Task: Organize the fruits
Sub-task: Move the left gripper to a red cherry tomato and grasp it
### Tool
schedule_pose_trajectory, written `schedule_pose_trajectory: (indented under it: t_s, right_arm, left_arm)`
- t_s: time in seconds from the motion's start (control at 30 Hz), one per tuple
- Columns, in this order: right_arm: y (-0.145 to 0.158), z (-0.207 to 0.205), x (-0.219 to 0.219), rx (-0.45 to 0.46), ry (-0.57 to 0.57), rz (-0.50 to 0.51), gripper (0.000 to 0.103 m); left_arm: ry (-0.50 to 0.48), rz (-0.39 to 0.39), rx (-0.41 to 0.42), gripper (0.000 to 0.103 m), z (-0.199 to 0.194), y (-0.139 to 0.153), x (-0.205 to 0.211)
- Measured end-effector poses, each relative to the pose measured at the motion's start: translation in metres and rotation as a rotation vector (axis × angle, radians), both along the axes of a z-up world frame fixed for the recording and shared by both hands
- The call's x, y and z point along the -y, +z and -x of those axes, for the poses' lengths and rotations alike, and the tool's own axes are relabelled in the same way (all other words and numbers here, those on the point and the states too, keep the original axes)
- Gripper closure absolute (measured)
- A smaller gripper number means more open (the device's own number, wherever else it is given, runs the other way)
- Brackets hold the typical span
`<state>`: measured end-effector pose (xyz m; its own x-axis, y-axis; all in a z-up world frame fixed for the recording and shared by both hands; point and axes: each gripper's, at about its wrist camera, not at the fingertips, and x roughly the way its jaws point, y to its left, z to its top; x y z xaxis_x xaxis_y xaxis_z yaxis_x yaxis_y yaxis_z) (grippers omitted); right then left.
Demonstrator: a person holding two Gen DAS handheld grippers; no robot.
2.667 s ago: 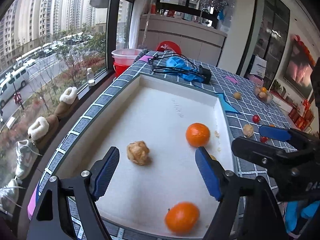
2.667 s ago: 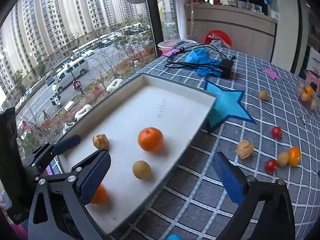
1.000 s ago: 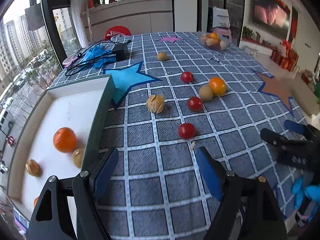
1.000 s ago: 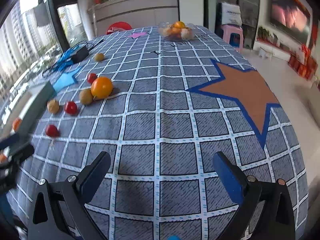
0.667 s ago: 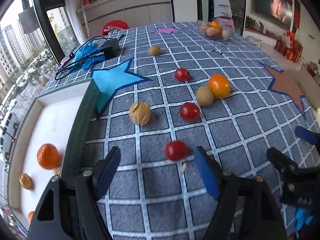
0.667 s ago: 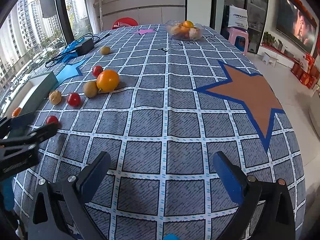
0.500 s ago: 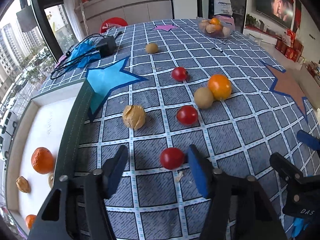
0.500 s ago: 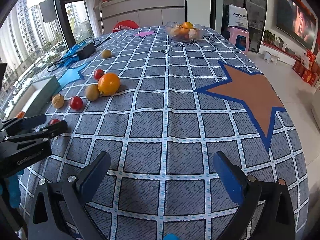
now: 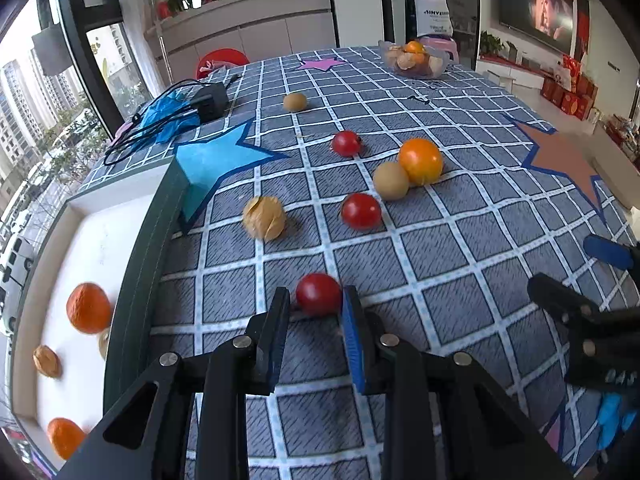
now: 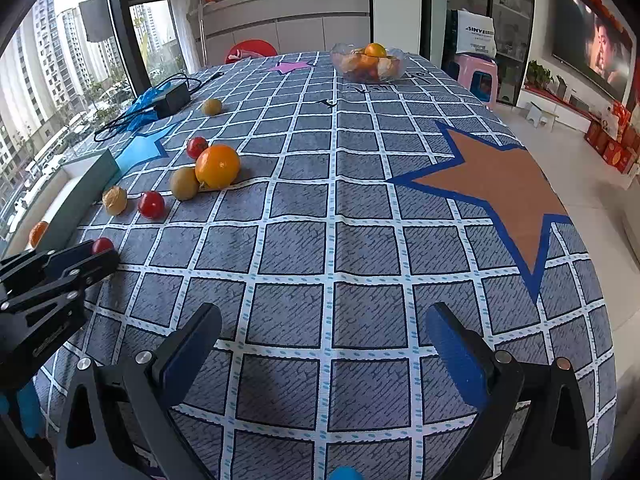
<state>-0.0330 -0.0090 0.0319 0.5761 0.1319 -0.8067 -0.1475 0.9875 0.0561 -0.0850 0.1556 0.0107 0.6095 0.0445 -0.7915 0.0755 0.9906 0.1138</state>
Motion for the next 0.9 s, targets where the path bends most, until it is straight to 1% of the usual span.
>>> schedule_pose_trajectory:
  t_s: [0.13,0.3,0.4,0.47,0.57,0.67,0.77,0.9]
  right_arm:
    - [-0.001,-0.001,-0.002,-0.004,0.0,0.017,0.0]
    - [-0.002,-0.002,-0.006,-0.01,0.001,0.045,0.0]
    - [-0.002,-0.002,-0.006,-0.01,0.001,0.045,0.0]
    - [-0.002,-0.002,-0.006,-0.01,0.001,0.049,0.0]
    - [-0.003,-0.002,-0.007,-0.01,0.001,0.048,0.0]
    - [-0.002,-0.002,-0.006,-0.01,0.001,0.048,0.0]
    - [-0.003,-0.002,-0.006,-0.01,0.001,0.049,0.0]
    - [-0.003,-0.002,-0.006,-0.01,0.001,0.048,0.0]
  left_arm:
    - [-0.006,0.01,0.011,0.079,0.013,0.0,-0.007]
    - [-0.004,0.027,0.028,0.079,0.016,0.004,-0.012]
    - [0.0,0.061,0.039,0.075,0.009,0.008,-0.013]
    - [-0.006,0.084,0.031,0.067,0.002,0.008,-0.01]
    - [-0.012,0.088,0.015,0.062,-0.008,0.004,-0.003]
    - [-0.02,0.102,-0.001,0.061,-0.013,0.001,0.001]
    - [-0.013,0.097,0.001,0.061,-0.017,0.001,0.004]
    - [-0.011,0.122,-0.024,0.061,-0.028,0.003,0.007]
